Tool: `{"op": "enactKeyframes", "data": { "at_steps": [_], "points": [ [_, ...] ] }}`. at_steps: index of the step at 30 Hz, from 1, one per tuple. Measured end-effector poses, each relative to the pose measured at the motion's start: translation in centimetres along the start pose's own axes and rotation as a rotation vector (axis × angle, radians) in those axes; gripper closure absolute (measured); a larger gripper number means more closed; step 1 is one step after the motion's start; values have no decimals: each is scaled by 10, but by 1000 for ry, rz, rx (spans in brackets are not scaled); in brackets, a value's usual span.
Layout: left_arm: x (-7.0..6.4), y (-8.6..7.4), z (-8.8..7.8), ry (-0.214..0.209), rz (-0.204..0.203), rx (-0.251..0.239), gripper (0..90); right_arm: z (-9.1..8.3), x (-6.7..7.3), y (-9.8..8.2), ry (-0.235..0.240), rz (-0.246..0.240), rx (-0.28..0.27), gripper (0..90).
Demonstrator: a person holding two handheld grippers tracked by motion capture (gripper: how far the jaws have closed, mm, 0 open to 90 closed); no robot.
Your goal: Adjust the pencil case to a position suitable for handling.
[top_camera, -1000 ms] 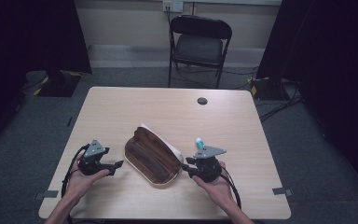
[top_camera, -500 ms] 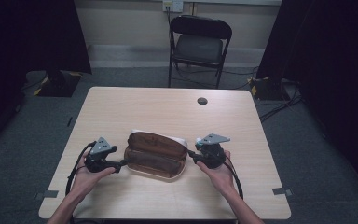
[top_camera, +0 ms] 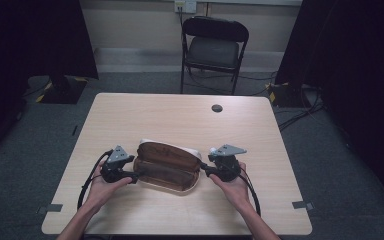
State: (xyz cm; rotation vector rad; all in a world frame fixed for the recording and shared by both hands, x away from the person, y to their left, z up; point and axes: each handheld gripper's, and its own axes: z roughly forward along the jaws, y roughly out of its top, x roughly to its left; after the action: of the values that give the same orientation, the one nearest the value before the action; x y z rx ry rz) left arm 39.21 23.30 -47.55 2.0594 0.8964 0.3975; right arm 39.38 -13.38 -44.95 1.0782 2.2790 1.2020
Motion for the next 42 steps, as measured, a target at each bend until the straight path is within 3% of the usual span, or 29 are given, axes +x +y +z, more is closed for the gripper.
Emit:
{"op": "enactKeyframes", "data": {
  "at_steps": [3,6,9,11,12,15,20,23,27,29,34,36,42],
  "points": [
    [-3,0,0,6,18,15,263,0,-2,0,-3,2,-4,535],
    [-5,0,-3,-24,23,15,290,2,-5,0,-11,11,-5,545],
    [-8,0,-5,-61,10,13,255,5,-10,-1,-12,30,-3,565],
    [-14,0,-9,-72,48,16,289,6,-11,-1,-11,28,2,572],
    [-15,0,-9,-77,28,18,276,7,-11,-1,-13,26,2,573],
    [-17,-2,-8,-63,46,5,267,9,-13,-1,-13,35,4,604],
    [-20,-7,-12,-104,44,32,311,13,-17,-1,-22,49,17,628],
    [-18,-5,-17,-69,26,0,312,12,-17,-1,-20,47,14,605],
    [-8,-5,-16,-17,-40,-56,274,13,-17,-2,-16,38,18,529],
    [-3,-5,-13,-1,-42,-55,257,16,-16,-2,-13,39,27,510],
    [2,-6,-4,-31,-89,-55,233,23,-15,-4,-5,45,39,501],
    [3,-6,0,-55,-106,-84,235,25,-16,-5,5,55,38,501],
    [-4,-4,4,-107,-52,-79,265,30,-13,-8,49,54,56,503]
  ]
}}
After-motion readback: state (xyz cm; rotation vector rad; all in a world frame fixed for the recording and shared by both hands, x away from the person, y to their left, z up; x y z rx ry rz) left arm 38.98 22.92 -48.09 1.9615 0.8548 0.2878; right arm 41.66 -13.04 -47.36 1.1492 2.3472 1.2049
